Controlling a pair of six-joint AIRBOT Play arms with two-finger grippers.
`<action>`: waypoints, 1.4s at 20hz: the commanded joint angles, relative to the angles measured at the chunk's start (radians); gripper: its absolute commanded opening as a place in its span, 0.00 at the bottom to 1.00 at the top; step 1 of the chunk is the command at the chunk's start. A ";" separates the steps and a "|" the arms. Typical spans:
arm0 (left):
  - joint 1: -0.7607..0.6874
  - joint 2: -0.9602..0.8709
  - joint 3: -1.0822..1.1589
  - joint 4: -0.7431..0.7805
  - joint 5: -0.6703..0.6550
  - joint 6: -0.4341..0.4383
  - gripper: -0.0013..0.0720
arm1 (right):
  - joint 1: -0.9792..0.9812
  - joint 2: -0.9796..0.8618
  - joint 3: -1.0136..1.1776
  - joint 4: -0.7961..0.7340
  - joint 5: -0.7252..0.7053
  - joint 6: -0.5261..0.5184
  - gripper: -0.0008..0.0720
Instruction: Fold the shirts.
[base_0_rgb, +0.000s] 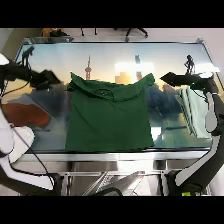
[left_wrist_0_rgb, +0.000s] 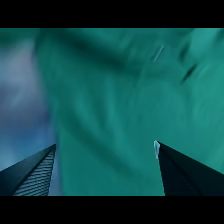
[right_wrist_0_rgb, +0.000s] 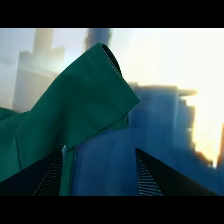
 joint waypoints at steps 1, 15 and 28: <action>0.029 0.218 -0.378 0.126 -0.047 -0.063 0.98 | 0.019 -0.043 0.006 0.008 0.014 -0.003 0.72; 0.029 0.476 -1.212 -0.036 0.365 0.102 0.98 | 0.091 -0.066 0.006 0.076 0.017 -0.064 0.71; -0.079 0.476 -1.225 -0.160 0.485 0.271 0.04 | 0.094 -0.081 0.006 0.079 -0.064 -0.081 0.71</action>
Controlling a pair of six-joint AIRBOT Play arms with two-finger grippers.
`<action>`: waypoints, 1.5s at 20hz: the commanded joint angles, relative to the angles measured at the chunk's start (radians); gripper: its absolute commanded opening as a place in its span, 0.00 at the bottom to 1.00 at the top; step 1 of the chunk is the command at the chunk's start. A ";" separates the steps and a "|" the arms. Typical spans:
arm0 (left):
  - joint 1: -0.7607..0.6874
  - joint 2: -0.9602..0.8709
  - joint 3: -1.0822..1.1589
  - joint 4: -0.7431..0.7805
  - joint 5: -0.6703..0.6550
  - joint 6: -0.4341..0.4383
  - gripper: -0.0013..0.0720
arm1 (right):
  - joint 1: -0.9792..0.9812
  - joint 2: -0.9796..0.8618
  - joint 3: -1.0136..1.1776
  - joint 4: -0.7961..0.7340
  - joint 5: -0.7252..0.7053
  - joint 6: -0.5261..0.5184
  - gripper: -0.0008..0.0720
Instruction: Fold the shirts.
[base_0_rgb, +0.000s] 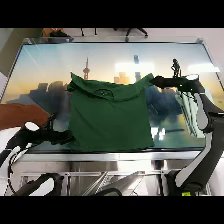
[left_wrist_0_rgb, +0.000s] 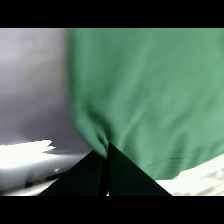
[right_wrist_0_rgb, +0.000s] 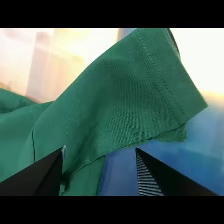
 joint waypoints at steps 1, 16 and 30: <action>-0.029 0.002 0.023 -0.035 0.007 0.049 0.04 | 0.005 -0.016 0.001 0.003 -0.076 -0.015 0.71; 0.089 0.002 0.106 -0.019 -0.029 0.050 0.04 | 0.056 -0.182 0.164 0.052 -0.061 -0.020 0.70; 0.047 -0.536 0.962 0.032 0.008 -0.002 0.04 | -0.103 0.109 -0.053 -0.252 0.474 0.227 0.04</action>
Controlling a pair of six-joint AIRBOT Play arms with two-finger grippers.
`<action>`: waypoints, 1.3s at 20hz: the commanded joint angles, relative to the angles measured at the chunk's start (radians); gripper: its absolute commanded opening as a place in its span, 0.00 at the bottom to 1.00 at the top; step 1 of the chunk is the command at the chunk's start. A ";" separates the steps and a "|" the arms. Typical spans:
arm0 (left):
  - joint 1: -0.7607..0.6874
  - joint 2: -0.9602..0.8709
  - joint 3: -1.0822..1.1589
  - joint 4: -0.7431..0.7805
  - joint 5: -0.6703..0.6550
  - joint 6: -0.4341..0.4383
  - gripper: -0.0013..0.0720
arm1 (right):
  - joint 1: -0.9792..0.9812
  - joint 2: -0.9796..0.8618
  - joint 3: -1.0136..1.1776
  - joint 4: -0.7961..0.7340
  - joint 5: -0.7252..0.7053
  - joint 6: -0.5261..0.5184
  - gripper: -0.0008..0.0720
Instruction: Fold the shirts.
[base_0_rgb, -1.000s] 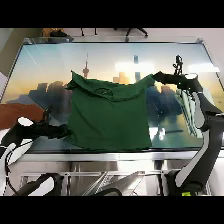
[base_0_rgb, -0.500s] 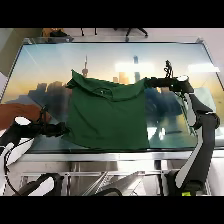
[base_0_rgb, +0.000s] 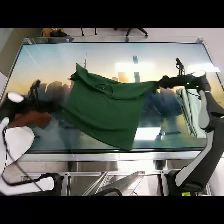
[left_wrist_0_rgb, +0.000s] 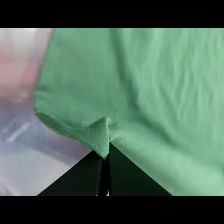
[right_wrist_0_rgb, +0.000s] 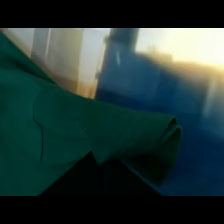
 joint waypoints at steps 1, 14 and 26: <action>-0.044 -0.299 0.447 0.009 -0.027 -0.048 0.04 | -0.034 0.190 -0.252 -0.152 0.187 0.092 0.04; -0.103 -0.553 0.832 -0.077 0.173 -0.062 0.56 | -0.032 1.236 -1.434 0.021 -0.209 0.394 0.05; 0.089 -0.198 0.441 0.016 -0.554 -0.297 0.96 | -0.210 0.893 -0.997 -0.184 -0.148 0.087 0.91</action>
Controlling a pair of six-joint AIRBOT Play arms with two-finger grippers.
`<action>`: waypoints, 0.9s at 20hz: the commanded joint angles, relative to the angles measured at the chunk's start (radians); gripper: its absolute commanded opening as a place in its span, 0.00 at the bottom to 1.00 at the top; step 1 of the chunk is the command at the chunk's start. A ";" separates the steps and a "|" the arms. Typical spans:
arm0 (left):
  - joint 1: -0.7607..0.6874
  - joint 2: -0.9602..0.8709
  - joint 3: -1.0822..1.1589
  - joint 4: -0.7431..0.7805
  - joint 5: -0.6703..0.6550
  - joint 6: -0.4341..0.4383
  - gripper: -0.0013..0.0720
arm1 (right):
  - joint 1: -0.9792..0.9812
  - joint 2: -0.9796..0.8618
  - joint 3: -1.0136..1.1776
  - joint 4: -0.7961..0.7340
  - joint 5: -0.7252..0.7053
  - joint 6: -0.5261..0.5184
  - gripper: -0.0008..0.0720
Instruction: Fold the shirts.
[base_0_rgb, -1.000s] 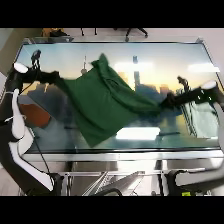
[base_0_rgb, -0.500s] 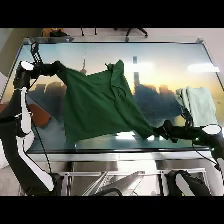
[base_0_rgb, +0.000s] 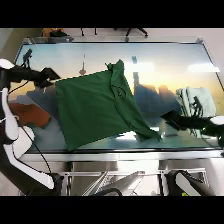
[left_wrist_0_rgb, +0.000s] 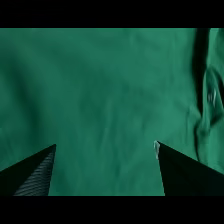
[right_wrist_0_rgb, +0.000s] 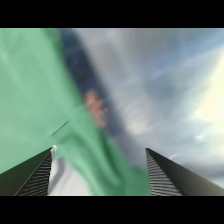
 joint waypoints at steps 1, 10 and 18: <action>0.047 0.198 -0.330 0.109 -0.151 -0.052 0.96 | -0.055 -0.140 0.171 -0.064 0.049 -0.076 0.91; 0.014 0.597 -1.155 0.229 0.033 -0.052 0.96 | 0.185 -0.366 0.183 0.041 0.103 -0.203 0.90; -0.211 0.562 -1.306 0.132 0.253 -0.052 0.96 | 0.341 -0.472 0.183 0.041 0.067 -0.245 0.90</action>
